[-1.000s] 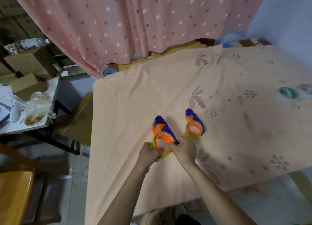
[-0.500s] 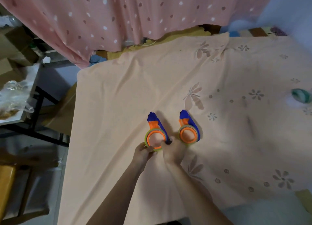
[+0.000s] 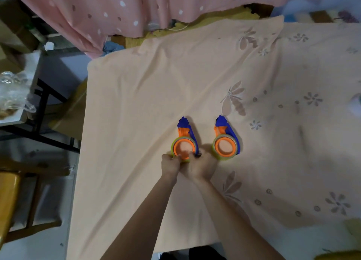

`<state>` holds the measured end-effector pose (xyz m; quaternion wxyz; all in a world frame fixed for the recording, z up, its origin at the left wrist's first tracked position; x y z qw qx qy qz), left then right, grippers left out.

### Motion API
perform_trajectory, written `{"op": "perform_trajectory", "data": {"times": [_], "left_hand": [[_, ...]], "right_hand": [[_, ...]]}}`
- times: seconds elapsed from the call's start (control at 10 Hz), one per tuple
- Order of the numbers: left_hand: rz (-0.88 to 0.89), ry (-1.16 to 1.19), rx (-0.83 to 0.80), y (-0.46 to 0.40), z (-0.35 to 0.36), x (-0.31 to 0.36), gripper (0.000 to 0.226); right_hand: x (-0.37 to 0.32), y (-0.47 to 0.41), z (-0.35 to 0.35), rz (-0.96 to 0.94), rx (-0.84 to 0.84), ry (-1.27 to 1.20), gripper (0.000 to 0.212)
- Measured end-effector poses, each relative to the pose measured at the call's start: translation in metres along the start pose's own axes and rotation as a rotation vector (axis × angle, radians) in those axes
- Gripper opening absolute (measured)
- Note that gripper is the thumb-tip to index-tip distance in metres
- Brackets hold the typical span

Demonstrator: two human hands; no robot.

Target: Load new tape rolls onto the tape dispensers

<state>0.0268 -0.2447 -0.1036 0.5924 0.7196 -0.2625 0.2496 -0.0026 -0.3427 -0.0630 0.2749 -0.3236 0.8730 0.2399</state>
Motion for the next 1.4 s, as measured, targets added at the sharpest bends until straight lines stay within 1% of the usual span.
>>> {"op": "perform_trajectory", "data": {"times": [0.1,0.2,0.3,0.4,0.5,0.6,0.7,0.9,1.0,1.1,1.2,1.3,1.4], "left_hand": [[-0.037,0.066,-0.026,0.0,0.003,-0.002,0.043],[-0.07,0.098,-0.016,0.014,0.002,0.006,0.019],[-0.115,0.109,0.027,0.012,0.004,0.012,0.025],[-0.162,0.118,0.032,0.012,0.008,0.018,0.031],[-0.192,0.141,0.035,0.015,0.007,0.022,0.031],[-0.197,0.168,0.034,0.013,0.006,0.023,0.032],[-0.204,0.138,0.031,0.014,0.006,0.023,0.031],[-0.163,0.113,0.016,0.015,0.003,0.019,0.028],[-0.108,0.037,0.023,0.016,0.001,0.013,0.016],[-0.065,0.003,0.019,0.016,-0.001,0.003,0.025],[-0.072,0.014,-0.005,0.016,-0.003,-0.004,0.03],[-0.087,0.021,-0.029,0.021,-0.006,-0.008,0.03],[-0.078,0.049,-0.025,0.021,-0.008,-0.013,0.054]], "right_hand": [[0.0,0.001,0.003,-0.016,-0.02,0.02,0.024],[0.003,0.001,0.003,-0.036,-0.029,0.055,0.023],[0.004,0.001,0.002,-0.04,-0.038,0.076,0.024],[0.007,0.001,0.005,-0.043,-0.034,0.079,0.026],[0.011,0.006,0.009,-0.044,-0.02,0.048,0.025],[0.009,0.014,0.008,-0.032,0.004,0.025,0.024],[0.01,0.02,0.007,-0.015,-0.009,-0.006,0.021],[0.015,0.024,0.005,-0.008,-0.018,-0.093,0.023],[0.018,0.025,0.003,-0.015,-0.021,-0.085,0.027],[0.021,0.026,0.001,-0.013,-0.029,-0.073,0.027],[0.024,0.025,-0.001,-0.005,-0.046,-0.06,0.026],[0.024,0.027,-0.007,0.002,-0.084,-0.068,0.023],[0.03,0.025,-0.009,0.004,-0.112,-0.083,0.02]]}}
Point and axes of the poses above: each hand's wrist, its own y-axis away from the middle knuckle, its own z-axis out of the palm, x = y × z, the point moved 1 cm from there along -y, towards the middle knuckle, and after that the axes turned 1 degree about y, right-handed, at the moved point
